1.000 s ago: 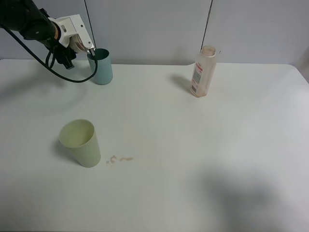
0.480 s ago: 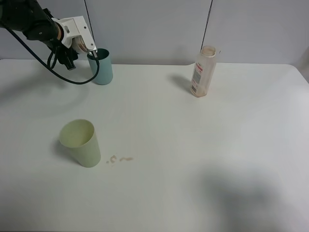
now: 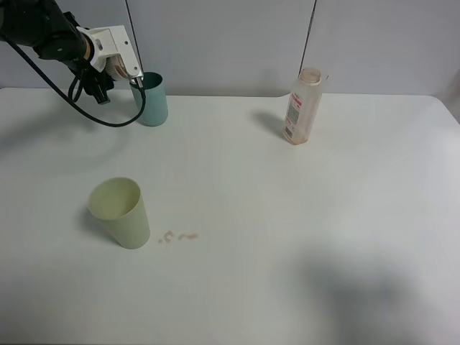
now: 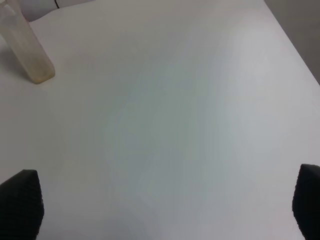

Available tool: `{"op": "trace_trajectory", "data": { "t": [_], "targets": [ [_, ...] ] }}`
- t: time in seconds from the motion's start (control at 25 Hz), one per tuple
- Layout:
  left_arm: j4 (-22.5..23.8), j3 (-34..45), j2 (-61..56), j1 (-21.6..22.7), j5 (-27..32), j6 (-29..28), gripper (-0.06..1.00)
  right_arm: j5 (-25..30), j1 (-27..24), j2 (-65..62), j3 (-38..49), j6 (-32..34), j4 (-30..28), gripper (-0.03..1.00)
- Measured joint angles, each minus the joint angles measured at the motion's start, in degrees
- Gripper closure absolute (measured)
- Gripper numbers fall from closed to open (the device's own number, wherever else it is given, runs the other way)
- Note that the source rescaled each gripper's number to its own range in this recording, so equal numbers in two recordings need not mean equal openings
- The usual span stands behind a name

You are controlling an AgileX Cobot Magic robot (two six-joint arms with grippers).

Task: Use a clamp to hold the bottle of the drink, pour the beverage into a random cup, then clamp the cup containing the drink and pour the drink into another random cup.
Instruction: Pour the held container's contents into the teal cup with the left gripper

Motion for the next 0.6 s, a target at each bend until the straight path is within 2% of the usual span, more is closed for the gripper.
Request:
{"op": "trace_trajectory", "data": {
  "t": [0.6],
  "targets": [
    [3.1, 0.0, 0.0, -1.0, 1.3, 0.2, 0.93, 0.0, 0.0, 0.0, 0.0, 0.0, 0.0, -0.03]
  ]
}}
